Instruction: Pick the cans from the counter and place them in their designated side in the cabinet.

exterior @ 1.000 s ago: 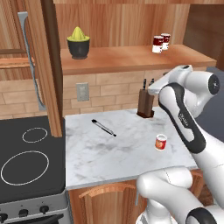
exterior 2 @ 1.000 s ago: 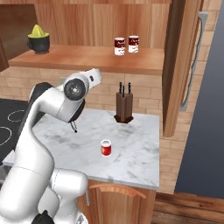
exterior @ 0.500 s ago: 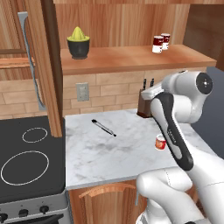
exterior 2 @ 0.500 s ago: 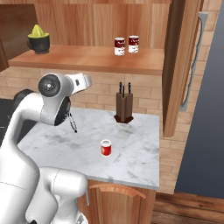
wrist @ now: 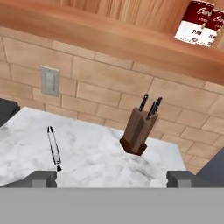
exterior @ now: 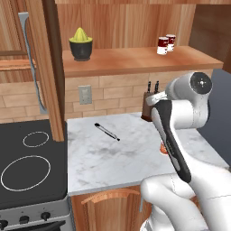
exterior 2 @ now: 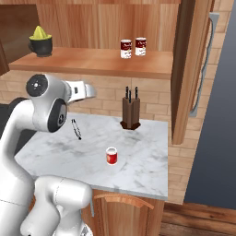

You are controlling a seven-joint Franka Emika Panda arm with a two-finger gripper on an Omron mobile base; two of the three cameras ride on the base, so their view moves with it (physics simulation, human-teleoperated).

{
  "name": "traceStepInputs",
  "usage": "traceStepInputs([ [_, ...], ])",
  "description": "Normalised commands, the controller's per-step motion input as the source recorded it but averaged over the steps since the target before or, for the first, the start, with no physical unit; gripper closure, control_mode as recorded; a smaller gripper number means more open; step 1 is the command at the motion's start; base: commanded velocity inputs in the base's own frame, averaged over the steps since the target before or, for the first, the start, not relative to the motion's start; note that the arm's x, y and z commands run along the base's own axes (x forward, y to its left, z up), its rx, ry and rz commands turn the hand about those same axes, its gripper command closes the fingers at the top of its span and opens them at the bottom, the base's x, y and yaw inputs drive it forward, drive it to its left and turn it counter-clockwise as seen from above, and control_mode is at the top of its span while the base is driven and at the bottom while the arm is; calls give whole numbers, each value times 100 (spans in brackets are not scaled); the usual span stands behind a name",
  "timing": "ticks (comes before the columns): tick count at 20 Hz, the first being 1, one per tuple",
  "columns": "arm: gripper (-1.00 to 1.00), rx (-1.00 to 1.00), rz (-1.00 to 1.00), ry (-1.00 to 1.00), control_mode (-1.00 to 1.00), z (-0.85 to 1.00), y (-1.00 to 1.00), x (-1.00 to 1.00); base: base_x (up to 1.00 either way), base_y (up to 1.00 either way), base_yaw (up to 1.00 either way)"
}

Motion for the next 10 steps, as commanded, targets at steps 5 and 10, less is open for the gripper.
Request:
traceStepInputs([
  [5, -100, -1, -8, 19, -100, -9, -41, -15, 0, 0, 0],
  [10, -100, 1, -5, 23, -100, -24, -23, -13, 0, 0, 0],
])
